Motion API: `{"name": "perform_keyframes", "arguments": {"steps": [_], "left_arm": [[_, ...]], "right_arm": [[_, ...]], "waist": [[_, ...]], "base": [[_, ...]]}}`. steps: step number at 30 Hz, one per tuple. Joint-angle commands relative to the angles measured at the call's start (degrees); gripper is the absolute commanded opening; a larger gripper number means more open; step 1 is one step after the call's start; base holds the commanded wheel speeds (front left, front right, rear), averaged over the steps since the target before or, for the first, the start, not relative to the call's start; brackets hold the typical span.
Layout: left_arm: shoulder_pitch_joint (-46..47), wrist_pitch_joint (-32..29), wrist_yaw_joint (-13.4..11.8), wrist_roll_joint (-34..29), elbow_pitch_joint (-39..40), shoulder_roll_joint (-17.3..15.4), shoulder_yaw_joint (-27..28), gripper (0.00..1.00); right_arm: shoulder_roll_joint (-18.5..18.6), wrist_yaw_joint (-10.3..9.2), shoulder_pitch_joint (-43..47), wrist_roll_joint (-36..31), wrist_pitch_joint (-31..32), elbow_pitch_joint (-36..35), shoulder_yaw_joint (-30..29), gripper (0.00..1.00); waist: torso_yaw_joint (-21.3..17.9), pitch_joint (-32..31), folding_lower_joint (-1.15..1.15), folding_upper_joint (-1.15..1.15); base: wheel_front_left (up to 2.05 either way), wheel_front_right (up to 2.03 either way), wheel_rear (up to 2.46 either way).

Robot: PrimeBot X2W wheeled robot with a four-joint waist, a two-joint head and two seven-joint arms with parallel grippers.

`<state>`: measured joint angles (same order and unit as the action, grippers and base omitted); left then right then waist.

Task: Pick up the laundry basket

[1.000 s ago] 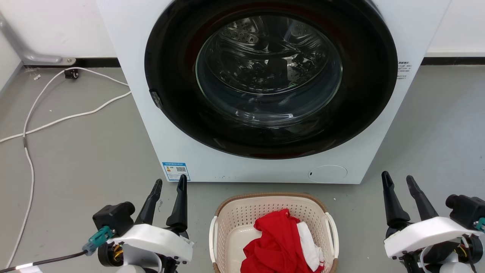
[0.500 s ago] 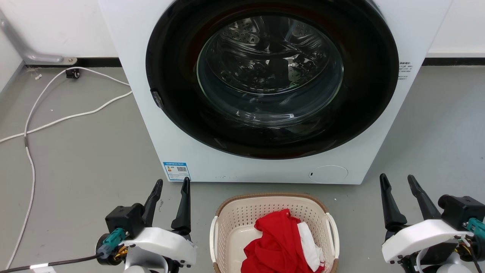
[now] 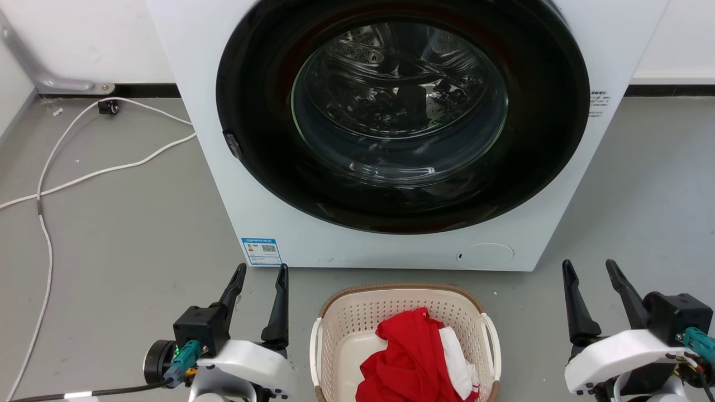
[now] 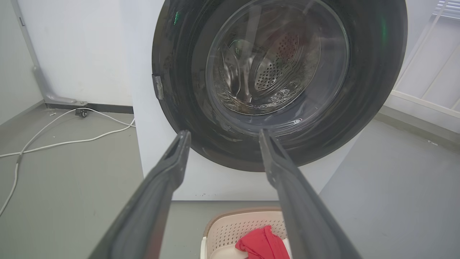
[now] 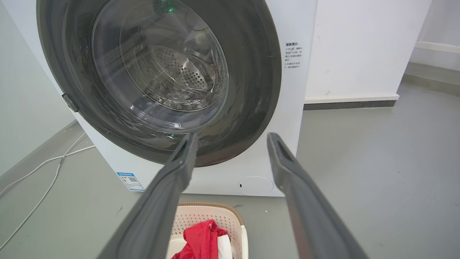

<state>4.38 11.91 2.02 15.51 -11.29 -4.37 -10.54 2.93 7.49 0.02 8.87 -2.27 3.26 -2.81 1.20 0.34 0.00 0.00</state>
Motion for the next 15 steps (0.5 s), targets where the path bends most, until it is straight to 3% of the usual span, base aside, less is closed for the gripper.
{"name": "perform_keyframes", "arguments": {"steps": [1,15], "left_arm": [[0.5,0.6,-0.2,-1.3,0.1,0.1,0.0,1.00],[-0.1,2.2,-0.5,-5.9,-0.2,0.7,0.3,1.00]], "right_arm": [[0.0,-0.01,0.4,-0.9,-0.4,-0.6,-0.1,1.00],[-0.1,-0.01,0.9,-4.3,-1.8,0.0,-0.7,1.00]], "waist": [[0.0,0.0,0.00,0.00],[-0.2,0.0,0.00,0.00]], "base": [[0.00,0.00,0.00],[0.00,0.00,0.00]]}}
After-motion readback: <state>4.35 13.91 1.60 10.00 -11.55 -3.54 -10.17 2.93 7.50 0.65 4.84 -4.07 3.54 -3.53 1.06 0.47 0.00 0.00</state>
